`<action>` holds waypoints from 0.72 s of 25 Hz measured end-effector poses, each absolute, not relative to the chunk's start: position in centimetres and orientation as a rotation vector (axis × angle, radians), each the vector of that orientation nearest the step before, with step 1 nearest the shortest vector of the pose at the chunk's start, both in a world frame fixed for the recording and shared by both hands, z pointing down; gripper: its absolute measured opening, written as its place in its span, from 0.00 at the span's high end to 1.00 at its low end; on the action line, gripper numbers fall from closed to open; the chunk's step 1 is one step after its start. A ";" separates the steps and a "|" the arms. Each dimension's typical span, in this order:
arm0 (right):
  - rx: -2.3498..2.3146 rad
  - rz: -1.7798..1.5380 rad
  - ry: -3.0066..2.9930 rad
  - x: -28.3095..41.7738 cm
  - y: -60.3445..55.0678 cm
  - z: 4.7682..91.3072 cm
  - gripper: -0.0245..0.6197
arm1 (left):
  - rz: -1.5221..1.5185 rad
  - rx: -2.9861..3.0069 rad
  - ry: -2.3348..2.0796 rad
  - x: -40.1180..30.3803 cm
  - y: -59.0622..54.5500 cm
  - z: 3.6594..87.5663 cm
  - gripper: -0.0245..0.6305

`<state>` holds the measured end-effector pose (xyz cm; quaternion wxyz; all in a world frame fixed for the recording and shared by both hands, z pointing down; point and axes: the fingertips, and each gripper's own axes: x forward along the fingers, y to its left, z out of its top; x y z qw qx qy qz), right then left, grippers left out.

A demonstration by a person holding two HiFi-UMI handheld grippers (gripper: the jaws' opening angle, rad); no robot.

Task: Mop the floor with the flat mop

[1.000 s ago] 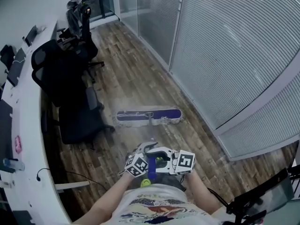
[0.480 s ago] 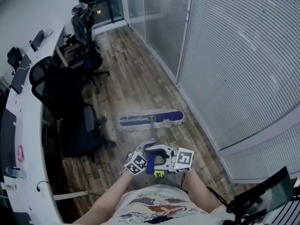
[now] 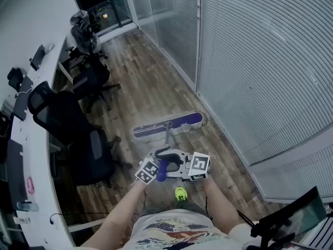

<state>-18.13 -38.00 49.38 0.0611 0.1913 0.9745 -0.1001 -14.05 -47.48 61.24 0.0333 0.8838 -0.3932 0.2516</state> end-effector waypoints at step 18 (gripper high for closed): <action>0.465 -0.380 3.031 -18.9 -27.9 50.8 0.56 | 0.706 2.747 -1.204 -14.3 -37.3 62.0 0.75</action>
